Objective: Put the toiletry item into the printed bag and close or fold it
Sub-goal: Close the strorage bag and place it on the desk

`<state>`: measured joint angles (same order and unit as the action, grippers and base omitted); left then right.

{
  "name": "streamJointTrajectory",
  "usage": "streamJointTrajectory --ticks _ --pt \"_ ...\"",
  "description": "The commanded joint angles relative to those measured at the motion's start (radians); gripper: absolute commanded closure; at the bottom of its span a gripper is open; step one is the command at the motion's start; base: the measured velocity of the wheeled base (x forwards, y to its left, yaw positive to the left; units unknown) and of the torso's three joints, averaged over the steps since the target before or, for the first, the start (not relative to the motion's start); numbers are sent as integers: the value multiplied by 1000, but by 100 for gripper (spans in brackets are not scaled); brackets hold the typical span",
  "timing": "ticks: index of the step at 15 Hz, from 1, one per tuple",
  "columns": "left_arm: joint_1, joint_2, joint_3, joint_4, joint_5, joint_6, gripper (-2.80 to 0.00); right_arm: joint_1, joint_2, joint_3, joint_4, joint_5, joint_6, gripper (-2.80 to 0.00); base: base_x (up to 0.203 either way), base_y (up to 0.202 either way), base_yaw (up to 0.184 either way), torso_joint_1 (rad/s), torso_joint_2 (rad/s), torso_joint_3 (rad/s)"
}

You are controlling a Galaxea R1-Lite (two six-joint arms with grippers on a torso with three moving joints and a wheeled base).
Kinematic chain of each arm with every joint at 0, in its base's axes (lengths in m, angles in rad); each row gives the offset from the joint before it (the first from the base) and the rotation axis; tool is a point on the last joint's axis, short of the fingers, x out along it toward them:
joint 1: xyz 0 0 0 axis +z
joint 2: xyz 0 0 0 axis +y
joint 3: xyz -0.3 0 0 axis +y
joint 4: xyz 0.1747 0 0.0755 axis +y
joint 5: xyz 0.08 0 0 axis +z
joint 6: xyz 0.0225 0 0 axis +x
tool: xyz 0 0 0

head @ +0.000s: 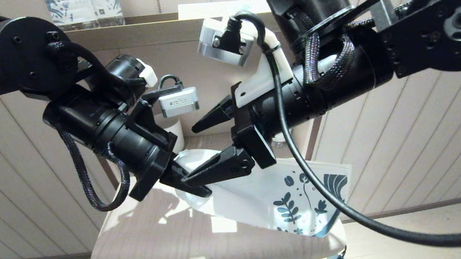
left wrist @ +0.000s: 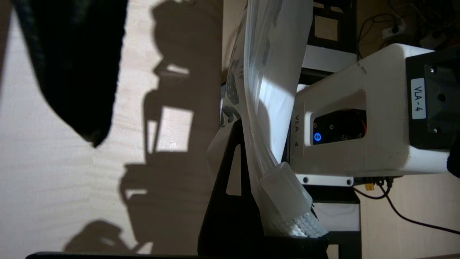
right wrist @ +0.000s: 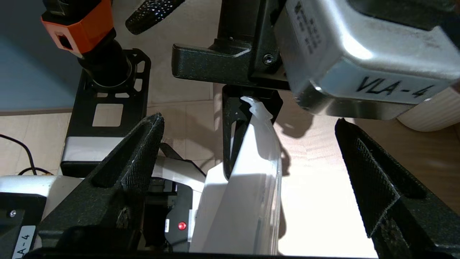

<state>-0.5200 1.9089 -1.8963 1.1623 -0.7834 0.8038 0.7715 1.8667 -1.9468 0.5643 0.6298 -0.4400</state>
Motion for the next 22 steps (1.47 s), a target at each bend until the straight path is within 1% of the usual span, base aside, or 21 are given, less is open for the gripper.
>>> streamJointTrajectory --ticks 1,3,6,9,13,16,18,21,22 --pt "0 6 -4 5 -8 5 0 -7 12 -3 2 25 -3 -280 0 0 0 0 0 0" --pt "0 7 -3 5 -10 5 0 -9 21 -9 -5 53 -5 -280 0 0 0 0 0 0" --pt "0 5 -7 5 -16 1 0 -12 23 -9 -38 64 -4 -280 0 0 0 0 0 0" --pt "0 2 9 5 -10 0 0 -22 35 -8 -36 111 -3 -280 0 0 0 0 0 0" --pt "0 8 13 3 -10 0 0 -32 43 -7 -37 118 -3 -280 0 0 0 0 0 0" --pt "4 18 19 -29 -11 0 0 -41 46 -6 -40 129 -5 -280 0 0 0 0 0 0" --pt "9 16 17 -29 -13 0 0 -46 46 -4 -38 129 -5 -280 0 0 0 0 0 0" --pt "27 6 5 -29 -47 -3 0 -47 51 -2 -44 133 -5 -280 0 0 0 0 0 0" --pt "30 4 3 -29 -47 -3 0 -47 54 0 -46 131 -5 -280 0 0 0 0 0 0"
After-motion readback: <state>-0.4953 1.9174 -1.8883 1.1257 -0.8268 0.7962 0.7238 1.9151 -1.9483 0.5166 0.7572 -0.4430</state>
